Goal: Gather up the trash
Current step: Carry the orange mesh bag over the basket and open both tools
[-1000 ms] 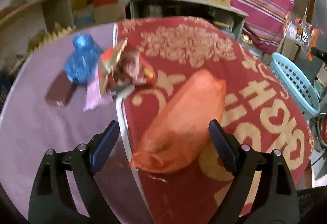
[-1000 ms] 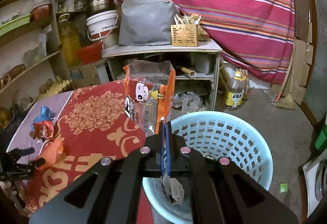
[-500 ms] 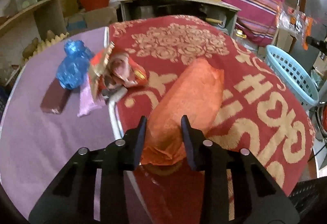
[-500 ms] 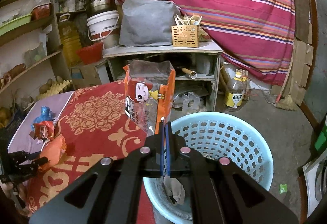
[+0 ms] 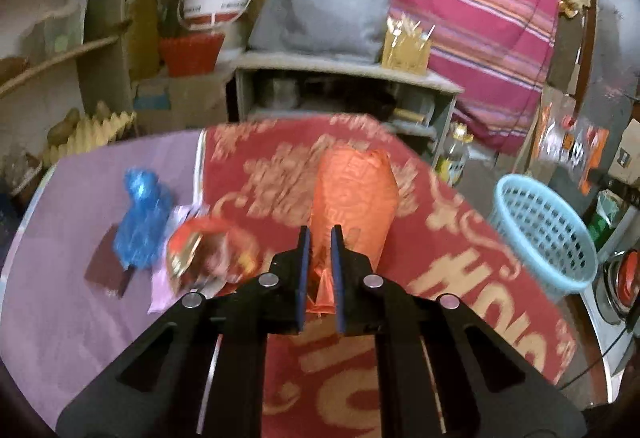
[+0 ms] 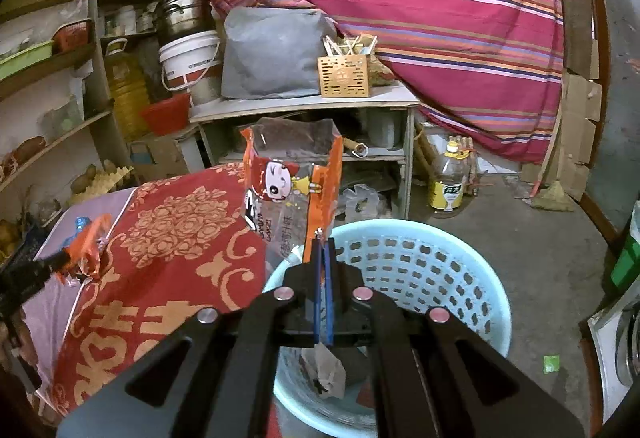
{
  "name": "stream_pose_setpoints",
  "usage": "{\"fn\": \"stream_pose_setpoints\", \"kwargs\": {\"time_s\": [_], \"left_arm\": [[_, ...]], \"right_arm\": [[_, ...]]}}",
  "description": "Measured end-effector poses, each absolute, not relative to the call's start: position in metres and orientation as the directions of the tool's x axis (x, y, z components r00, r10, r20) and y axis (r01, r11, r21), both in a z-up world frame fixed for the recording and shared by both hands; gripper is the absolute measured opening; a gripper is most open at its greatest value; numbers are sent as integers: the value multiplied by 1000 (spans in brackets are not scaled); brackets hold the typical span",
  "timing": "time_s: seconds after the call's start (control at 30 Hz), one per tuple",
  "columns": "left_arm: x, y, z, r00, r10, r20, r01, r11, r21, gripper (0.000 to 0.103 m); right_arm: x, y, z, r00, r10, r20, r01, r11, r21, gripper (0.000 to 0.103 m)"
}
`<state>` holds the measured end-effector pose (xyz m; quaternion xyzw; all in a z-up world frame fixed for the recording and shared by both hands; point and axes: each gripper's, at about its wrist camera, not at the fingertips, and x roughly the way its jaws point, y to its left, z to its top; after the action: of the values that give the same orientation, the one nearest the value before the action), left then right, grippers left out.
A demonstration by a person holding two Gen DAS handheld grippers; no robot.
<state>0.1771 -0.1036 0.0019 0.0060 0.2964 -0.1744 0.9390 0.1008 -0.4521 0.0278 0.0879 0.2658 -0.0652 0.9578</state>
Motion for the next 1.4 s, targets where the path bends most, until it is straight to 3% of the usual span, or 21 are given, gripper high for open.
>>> {"fn": "stream_pose_setpoints", "kwargs": {"time_s": [0.23, 0.53, 0.9, 1.03, 1.27, 1.4], "left_arm": [[168, -175, 27, 777, -402, -485, 426, 902, -65, 9], [156, -272, 26, 734, -501, -458, 549, 835, -35, 9], [154, -363, -5, 671, -546, -502, 636, 772, 10, 11], [156, -369, -12, 664, -540, -517, 628, 778, -6, 30], [159, -354, -3, 755, -455, -472, 523, 852, 15, 78], [155, -329, 9, 825, -386, -412, 440, 897, 41, 94]], "right_arm": [[76, -484, 32, 851, -134, -508, 232, 963, 135, 1], [41, -524, 27, 822, -218, -527, 322, 940, 114, 1], [35, -549, 21, 805, -245, -540, 355, 929, 108, 1], [34, -554, 18, 801, -245, -546, 355, 929, 104, 1], [40, -553, 15, 792, -231, -565, 349, 931, 108, 1], [47, -548, 12, 788, -209, -579, 330, 937, 111, 1]]}}
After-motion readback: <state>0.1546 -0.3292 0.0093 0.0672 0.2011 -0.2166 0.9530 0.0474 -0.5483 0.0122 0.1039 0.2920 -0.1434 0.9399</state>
